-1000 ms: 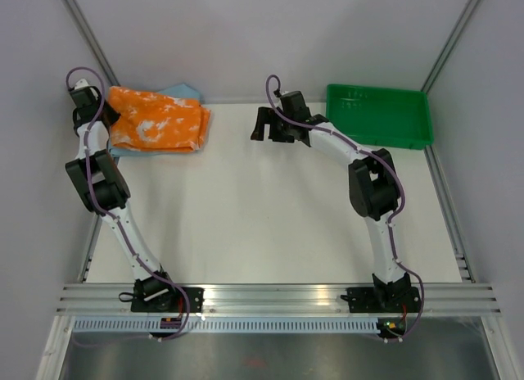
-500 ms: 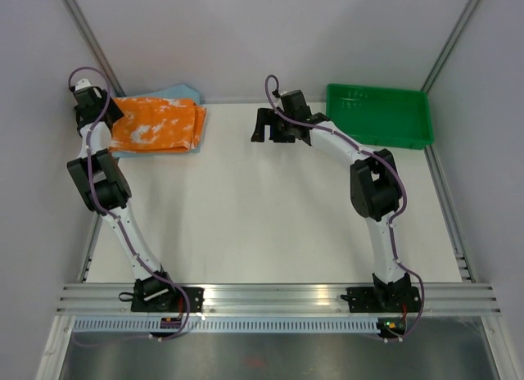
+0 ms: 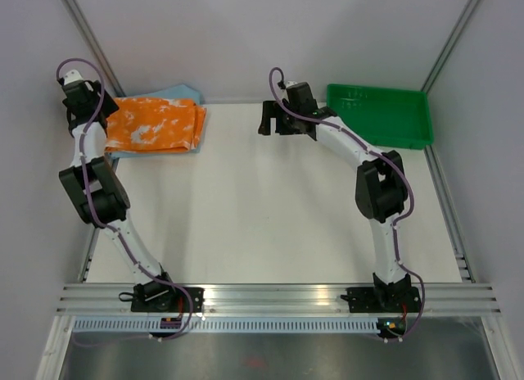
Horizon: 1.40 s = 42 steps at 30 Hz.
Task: Fold and stack the trousers
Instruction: Neatly place the folded trousers to the corner
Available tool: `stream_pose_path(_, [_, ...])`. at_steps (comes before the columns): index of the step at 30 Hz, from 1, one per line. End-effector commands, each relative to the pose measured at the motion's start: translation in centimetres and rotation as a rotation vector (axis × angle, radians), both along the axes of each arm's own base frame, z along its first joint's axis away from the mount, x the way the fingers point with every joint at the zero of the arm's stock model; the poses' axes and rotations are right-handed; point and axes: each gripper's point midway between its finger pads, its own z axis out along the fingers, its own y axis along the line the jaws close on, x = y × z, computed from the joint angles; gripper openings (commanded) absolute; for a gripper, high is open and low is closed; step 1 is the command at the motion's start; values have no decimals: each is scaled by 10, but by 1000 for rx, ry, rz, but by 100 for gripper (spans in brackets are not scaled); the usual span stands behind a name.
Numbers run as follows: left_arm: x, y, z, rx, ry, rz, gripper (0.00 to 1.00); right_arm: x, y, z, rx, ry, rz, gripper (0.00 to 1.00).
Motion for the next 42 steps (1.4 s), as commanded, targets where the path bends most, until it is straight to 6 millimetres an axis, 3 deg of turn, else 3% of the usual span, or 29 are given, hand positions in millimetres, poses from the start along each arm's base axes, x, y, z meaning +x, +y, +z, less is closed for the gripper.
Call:
stream_pose_path(1, [-13, -34, 56, 10, -90, -56, 79, 18, -61, 117, -43, -262, -148, 98])
stream_pose_path(6, [-48, -96, 65, -107, -55, -188, 80, 12, -120, 177, 67, -325, -266, 98])
stream_pose_path(7, [-53, -105, 66, -108, -54, -221, 80, 8, -125, 177, 111, -296, -266, 98])
stream_pose_path(8, [-63, -116, 53, -112, -23, -251, 80, 11, -144, 181, 165, -275, -317, 98])
stream_pose_path(9, [-71, -133, 70, -106, -60, -303, 80, 9, -151, 183, 189, -270, -318, 98])
stream_pose_path(10, [-77, -144, 73, -106, -71, -328, 80, 0, -154, 186, 205, -263, -297, 98])
stream_pose_path(11, [-84, -153, 65, -104, -59, -351, 80, -3, -167, 181, 164, -260, -309, 98])
stream_pose_path(12, [-91, -173, 80, -83, -78, -398, 80, -10, -176, 183, 126, -269, -334, 98])
stream_pose_path(14, [-105, -194, 72, -56, -29, -435, 80, -19, -197, 177, 29, -271, -402, 98])
stream_pose_path(15, [-112, -214, 82, -37, -39, -470, 81, -31, -207, 176, -20, -288, -415, 98])
stream_pose_path(17, [-128, -239, 72, -49, -4, -516, 81, -42, -232, 172, -106, -296, -503, 98])
stream_pose_path(19, [-143, -254, 81, -62, -22, -551, 81, -62, -247, 168, -162, -314, -540, 98])
stream_pose_path(21, [-159, -269, 71, -88, 7, -590, 81, -83, -253, 161, -174, -318, -543, 98])
stream_pose_path(22, [-168, -273, 77, -85, -7, -602, 81, -89, -253, 163, -161, -338, -541, 98])
stream_pose_path(24, [-183, -284, 70, -106, 8, -642, 81, -110, -252, 156, -134, -360, -527, 98])
stream_pose_path(25, [-195, -287, 76, -103, -4, -653, 81, -112, -250, 162, -101, -401, -525, 98])
stream_pose_path(26, [-203, -287, 70, -105, 10, -656, 81, -117, -251, 161, -87, -417, -530, 98])
stream_pose_path(28, [-220, -293, 70, -83, -2, -701, 81, -136, -254, 151, -64, -433, -547, 98])
stream_pose_path(29, [-226, -294, 68, -66, -1, -719, 81, -135, -255, 152, -57, -435, -558, 98])
stream_pose_path(34, [-247, -296, 58, 0, -26, -750, 82, -157, -256, 119, -82, -383, -528, 98])
stream_pose_path(36, [-256, -301, 63, 13, -63, -778, 82, -162, -252, 112, -87, -376, -495, 98])
stream_pose_path(37, [-258, -300, 57, 23, -56, -779, 83, -162, -251, 112, -86, -381, -484, 98])
stream_pose_path(42, [-263, -283, 47, 86, -58, -693, 88, -163, -246, 110, -62, -386, -468, 98])
